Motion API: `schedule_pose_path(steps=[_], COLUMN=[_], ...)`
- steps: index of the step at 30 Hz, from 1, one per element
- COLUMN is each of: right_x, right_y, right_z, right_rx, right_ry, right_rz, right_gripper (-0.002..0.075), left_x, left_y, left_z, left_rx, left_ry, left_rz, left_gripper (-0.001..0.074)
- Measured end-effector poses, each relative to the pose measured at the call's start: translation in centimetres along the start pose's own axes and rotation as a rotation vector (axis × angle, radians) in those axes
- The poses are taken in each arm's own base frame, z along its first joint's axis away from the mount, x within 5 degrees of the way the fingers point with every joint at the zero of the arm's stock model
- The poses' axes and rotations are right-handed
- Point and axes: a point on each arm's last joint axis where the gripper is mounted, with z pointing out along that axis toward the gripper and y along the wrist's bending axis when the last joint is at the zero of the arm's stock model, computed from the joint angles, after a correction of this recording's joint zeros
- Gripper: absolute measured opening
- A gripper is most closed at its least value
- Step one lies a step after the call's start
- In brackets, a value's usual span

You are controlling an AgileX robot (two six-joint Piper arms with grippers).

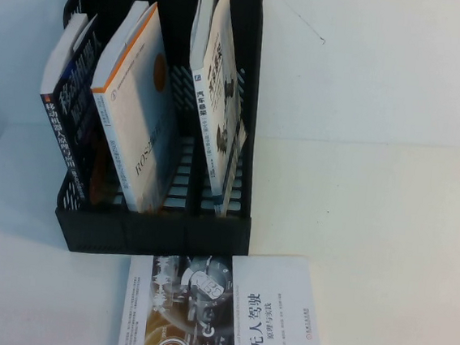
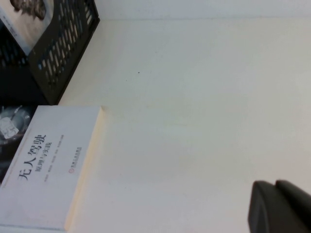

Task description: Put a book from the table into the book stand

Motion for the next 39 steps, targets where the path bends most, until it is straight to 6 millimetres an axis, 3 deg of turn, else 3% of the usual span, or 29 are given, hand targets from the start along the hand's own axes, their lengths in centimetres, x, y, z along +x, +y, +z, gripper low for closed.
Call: schedule_pose_path(steps=[6,11,17,26,39], right_x=[-0.1,0.1,2.5,8.6,8.9], right_y=[-0.2,-0.3,-0.5,-1.2,-1.1], right_z=[-0.2,-0.6,0.5,4.2,4.3], right_rx=[0.031,0.062,0.098,0.101,0.092], right_ry=[-0.026,-0.166,-0.347,-0.228,-0.202], right_rz=[-0.008,-0.126,-0.089,0.005,0.031], right_gripper=[0.0008,0.0008,0.0008,0.0008,0.0008], left_x=[0.0,0.0,0.0,0.0,0.0], left_y=[0.0,0.0,0.0,0.0,0.0], left_z=[0.0,0.0,0.0,0.0,0.0], left_rx=[0.000,0.000,0.000,0.000,-0.001], left_ry=[0.000,0.000,0.000,0.000,0.000], left_rz=[0.000,0.000,0.000,0.001,0.002], left_gripper=[-0.0003,-0.0003,-0.0003,-0.0003,-0.0003])
